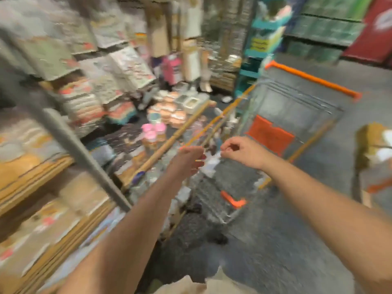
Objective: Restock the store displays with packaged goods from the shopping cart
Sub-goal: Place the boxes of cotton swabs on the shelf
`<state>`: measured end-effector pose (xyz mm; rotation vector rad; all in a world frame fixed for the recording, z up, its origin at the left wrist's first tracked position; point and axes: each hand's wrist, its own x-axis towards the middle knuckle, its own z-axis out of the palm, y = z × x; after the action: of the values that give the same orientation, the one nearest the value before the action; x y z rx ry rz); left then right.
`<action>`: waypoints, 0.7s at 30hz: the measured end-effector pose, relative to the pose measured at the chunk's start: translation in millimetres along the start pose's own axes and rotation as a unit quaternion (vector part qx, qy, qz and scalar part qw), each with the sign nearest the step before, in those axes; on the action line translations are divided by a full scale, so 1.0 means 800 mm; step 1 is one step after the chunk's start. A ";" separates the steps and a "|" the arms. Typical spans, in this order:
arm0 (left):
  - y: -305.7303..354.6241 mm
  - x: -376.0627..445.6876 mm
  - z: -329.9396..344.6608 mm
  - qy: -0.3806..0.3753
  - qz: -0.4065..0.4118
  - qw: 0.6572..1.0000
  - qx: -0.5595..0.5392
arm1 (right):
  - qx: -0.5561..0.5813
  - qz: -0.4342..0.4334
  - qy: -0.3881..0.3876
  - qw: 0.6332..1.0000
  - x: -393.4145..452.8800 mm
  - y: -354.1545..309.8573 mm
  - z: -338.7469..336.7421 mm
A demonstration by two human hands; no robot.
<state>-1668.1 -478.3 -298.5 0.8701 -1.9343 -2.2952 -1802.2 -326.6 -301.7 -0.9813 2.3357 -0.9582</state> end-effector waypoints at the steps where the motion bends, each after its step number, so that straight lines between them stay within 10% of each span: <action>1: -0.007 0.014 0.027 -0.018 -0.011 1.000 0.010 | 0.006 0.021 0.010 1.000 -0.016 0.030 -0.016; 11: -0.061 0.153 0.197 -0.128 -0.082 0.983 0.100 | 0.067 0.191 0.097 0.974 -0.097 0.235 -0.077; 21: -0.070 0.364 0.196 -0.137 -0.175 0.967 0.126 | 0.101 0.263 0.084 0.956 0.095 0.306 -0.095</action>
<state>-1961.3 -427.4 -453.2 1.0404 -2.4045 -2.5085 -2007.5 -225.6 -439.6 -0.1804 2.3856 -1.0506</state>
